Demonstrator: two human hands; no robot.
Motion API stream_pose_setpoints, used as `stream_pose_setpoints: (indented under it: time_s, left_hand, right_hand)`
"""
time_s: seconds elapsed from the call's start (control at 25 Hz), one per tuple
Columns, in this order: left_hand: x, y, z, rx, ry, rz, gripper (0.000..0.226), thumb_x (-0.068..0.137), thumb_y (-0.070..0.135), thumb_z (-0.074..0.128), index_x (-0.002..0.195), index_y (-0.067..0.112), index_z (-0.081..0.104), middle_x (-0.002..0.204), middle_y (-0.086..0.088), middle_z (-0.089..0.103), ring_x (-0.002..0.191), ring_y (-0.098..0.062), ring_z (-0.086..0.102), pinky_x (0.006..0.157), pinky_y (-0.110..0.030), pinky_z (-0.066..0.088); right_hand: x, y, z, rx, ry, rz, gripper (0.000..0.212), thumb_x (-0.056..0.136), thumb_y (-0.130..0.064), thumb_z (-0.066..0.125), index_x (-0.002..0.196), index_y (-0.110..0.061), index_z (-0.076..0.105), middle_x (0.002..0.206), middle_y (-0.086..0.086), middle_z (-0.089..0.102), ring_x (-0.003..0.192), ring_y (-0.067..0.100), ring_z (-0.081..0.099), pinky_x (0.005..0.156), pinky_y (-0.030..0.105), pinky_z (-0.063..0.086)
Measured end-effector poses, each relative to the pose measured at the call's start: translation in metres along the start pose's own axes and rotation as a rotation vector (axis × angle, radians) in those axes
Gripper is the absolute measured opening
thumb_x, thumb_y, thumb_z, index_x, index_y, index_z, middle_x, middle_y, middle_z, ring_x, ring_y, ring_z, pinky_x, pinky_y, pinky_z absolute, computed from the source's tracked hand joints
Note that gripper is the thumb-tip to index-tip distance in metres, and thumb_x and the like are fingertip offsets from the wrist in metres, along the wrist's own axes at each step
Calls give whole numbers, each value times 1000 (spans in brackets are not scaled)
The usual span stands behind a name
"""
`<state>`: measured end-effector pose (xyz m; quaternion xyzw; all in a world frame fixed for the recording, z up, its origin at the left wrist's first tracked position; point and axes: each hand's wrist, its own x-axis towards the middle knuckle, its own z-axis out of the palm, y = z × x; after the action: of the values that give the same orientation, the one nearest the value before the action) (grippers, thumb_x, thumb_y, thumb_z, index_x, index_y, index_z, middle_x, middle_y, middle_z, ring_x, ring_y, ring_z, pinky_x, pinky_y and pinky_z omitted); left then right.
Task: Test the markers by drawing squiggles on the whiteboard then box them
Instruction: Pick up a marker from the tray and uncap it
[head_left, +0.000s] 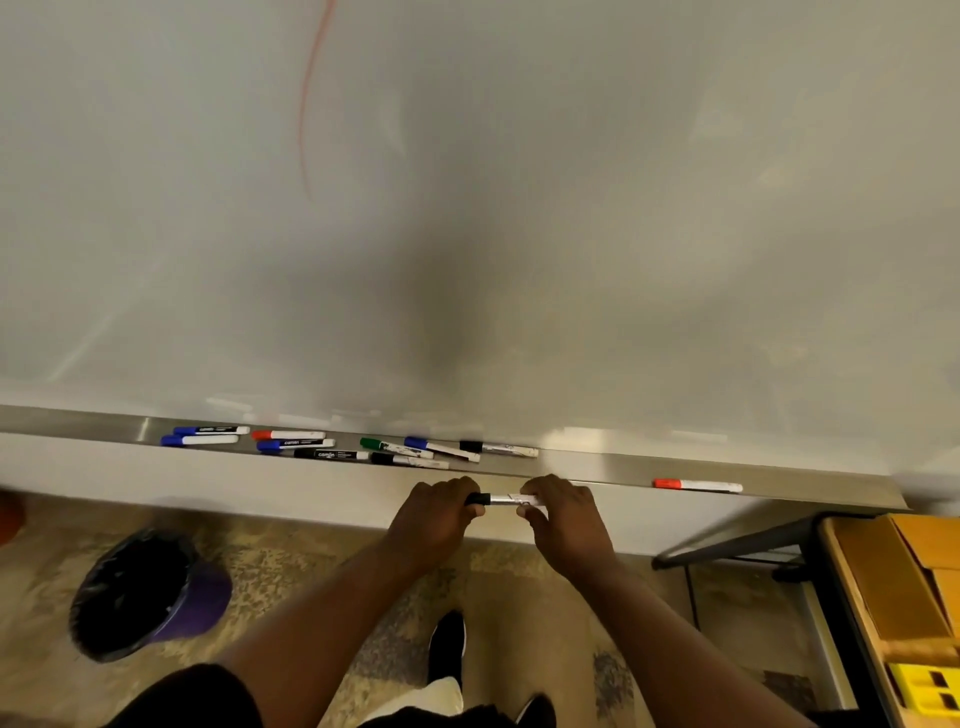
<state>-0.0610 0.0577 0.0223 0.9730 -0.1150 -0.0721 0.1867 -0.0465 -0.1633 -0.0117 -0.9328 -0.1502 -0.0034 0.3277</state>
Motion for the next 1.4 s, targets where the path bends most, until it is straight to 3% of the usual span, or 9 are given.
stream_pose_setpoints:
  time_s: [0.16, 0.36, 0.56, 0.76, 0.96, 1.4]
  left_hand:
    - [-23, 6, 2, -57, -26, 39, 24, 101, 45, 44, 109, 28, 59, 93, 10, 63, 78, -8, 55, 78, -29, 45]
    - [-35, -8, -16, -196, -20, 118, 22, 99, 43, 48, 110, 32, 64, 96, 14, 65, 81, -4, 55, 74, -20, 44]
    - [-49, -46, -52, -259, -25, 228, 26, 96, 46, 53, 114, 34, 67, 99, 15, 67, 87, -2, 56, 76, -25, 47]
    - [-86, -121, -91, -304, 18, 266, 23, 95, 43, 57, 113, 35, 69, 102, 16, 69, 89, 1, 57, 77, -22, 47]
    - [-109, -163, -117, -330, 49, 280, 22, 95, 43, 59, 116, 42, 66, 105, 20, 68, 94, 3, 57, 79, -18, 47]
    - [-125, -147, -139, -335, 228, 203, 29, 93, 48, 59, 119, 37, 68, 108, 15, 70, 96, -4, 62, 83, -26, 54]
  right_hand:
    - [-22, -17, 7, 34, -28, -79, 29, 94, -49, 60, 113, -29, 68, 101, -13, 65, 88, 6, 55, 78, 26, 42]
    - [-28, -50, 8, -22, 99, -108, 49, 93, -69, 44, 107, -31, 72, 94, -15, 66, 82, 5, 55, 72, 24, 38]
    - [-21, -91, 24, -84, 164, -114, 41, 95, -65, 48, 109, -35, 71, 92, -17, 62, 86, 6, 55, 73, 31, 40]
    - [-13, -171, 70, -108, 169, -106, 44, 91, -66, 53, 117, -34, 70, 97, -14, 62, 94, 9, 55, 81, 33, 41]
    - [-12, -230, 87, -75, 234, -71, 50, 89, -73, 47, 111, -36, 72, 93, -15, 61, 89, 6, 53, 80, 32, 39]
    - [-2, -259, 59, -81, 345, -152, 46, 86, -72, 52, 95, -34, 76, 80, -18, 55, 78, 8, 54, 73, 34, 40]
